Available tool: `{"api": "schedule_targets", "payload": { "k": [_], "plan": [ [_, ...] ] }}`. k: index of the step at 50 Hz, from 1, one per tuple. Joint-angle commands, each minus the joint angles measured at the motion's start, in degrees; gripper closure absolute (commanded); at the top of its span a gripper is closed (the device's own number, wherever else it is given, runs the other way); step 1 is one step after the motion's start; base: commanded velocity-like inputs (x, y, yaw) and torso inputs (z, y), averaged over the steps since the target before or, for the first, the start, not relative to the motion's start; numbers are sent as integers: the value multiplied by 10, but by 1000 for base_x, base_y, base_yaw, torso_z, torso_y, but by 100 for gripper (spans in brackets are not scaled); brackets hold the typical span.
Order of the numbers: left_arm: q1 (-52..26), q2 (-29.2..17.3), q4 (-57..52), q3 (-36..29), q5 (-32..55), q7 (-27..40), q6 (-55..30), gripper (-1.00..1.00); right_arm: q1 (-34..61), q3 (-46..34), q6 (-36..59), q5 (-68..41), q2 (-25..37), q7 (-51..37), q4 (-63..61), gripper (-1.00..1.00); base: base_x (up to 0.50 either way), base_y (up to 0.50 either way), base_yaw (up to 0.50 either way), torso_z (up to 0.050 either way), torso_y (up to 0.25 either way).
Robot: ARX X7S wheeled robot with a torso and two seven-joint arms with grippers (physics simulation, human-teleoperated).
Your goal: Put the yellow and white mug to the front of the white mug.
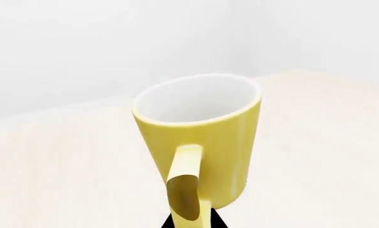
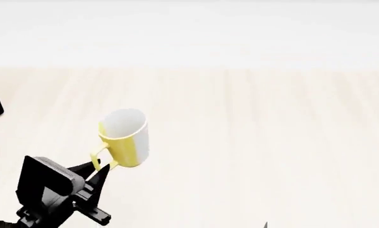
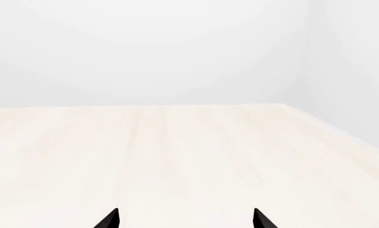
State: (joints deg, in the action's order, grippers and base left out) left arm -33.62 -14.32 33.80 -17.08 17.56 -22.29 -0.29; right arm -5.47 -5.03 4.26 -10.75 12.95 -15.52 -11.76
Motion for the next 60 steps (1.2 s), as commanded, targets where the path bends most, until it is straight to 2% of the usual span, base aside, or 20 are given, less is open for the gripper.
{"api": "schedule_targets", "payload": {
  "k": [1,5,9,25,49,60],
  "plan": [
    [-190,-9,180,-51,43,-263,-35,100,2,2,-4,-6,3,-2,8,-100,0,0,0,0,0],
    [-194,-11,161,-61,34,-264,-38,100,2,2,-5,-8,4,-2,9,-100,0,0,0,0,3],
    [-178,-19,102,-52,68,-290,-71,100,0,2,-7,-9,6,-3,6,-100,0,0,0,0,0],
    [-127,-23,6,-64,77,-281,-82,100,-2,0,-8,-13,10,-7,3,-100,0,0,0,0,0],
    [-114,1,111,-92,42,-308,3,100,-3,-5,-3,-14,15,-15,-4,-100,0,0,0,0,0],
    [-115,27,223,-106,11,-313,90,100,-3,-9,-4,-14,17,-18,-5,-100,0,0,0,0,0]
  ]
}}
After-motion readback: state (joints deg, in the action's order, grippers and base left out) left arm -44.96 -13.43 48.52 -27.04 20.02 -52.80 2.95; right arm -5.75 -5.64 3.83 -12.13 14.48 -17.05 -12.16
